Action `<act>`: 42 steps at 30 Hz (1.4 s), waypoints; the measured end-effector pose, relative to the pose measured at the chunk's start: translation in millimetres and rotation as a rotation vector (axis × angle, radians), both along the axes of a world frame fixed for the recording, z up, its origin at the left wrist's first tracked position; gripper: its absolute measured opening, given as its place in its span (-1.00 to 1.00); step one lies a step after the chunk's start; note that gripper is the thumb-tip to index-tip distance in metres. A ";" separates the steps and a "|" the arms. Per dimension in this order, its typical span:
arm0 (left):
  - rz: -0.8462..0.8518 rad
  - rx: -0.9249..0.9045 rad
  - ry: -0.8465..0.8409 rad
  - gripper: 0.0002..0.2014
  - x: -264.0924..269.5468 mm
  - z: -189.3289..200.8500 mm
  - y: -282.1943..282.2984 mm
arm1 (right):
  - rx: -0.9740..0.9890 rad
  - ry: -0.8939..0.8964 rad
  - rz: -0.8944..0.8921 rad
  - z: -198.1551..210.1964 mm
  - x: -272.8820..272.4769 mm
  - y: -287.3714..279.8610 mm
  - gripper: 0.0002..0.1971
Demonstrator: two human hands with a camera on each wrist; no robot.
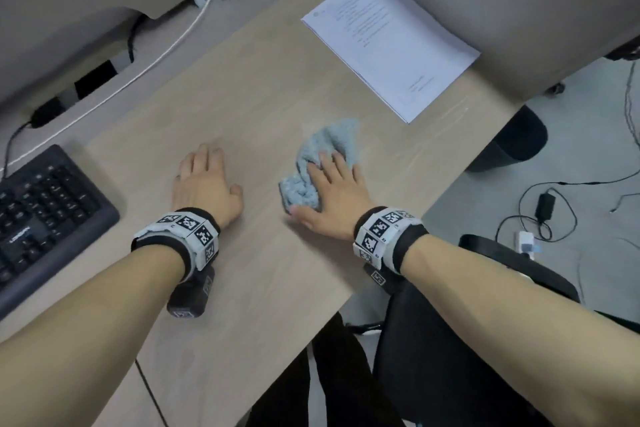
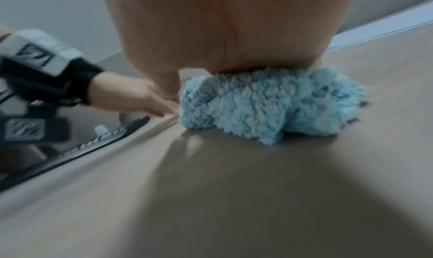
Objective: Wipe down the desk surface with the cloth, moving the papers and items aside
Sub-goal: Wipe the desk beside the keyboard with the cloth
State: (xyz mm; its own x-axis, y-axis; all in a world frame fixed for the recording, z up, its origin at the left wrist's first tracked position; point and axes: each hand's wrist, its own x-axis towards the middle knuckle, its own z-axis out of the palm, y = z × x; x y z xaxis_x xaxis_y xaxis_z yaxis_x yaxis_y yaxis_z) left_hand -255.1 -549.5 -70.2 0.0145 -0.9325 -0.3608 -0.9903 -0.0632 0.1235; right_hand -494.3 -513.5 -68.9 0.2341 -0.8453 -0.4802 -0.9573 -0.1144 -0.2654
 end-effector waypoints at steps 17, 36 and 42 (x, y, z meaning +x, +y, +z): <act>-0.320 0.018 0.071 -0.43 -100.6 -5.0 4.1 | -0.164 -0.007 -0.153 -18.2 -98.8 47.7 -0.31; -0.253 0.086 0.014 -0.50 -128.3 19.9 -21.6 | -0.250 -0.005 -0.343 -12.5 -174.8 -37.3 -0.50; -0.318 0.074 0.031 -0.39 -145.8 6.4 -31.3 | -0.319 0.040 -0.284 -28.6 -205.5 -56.9 -0.43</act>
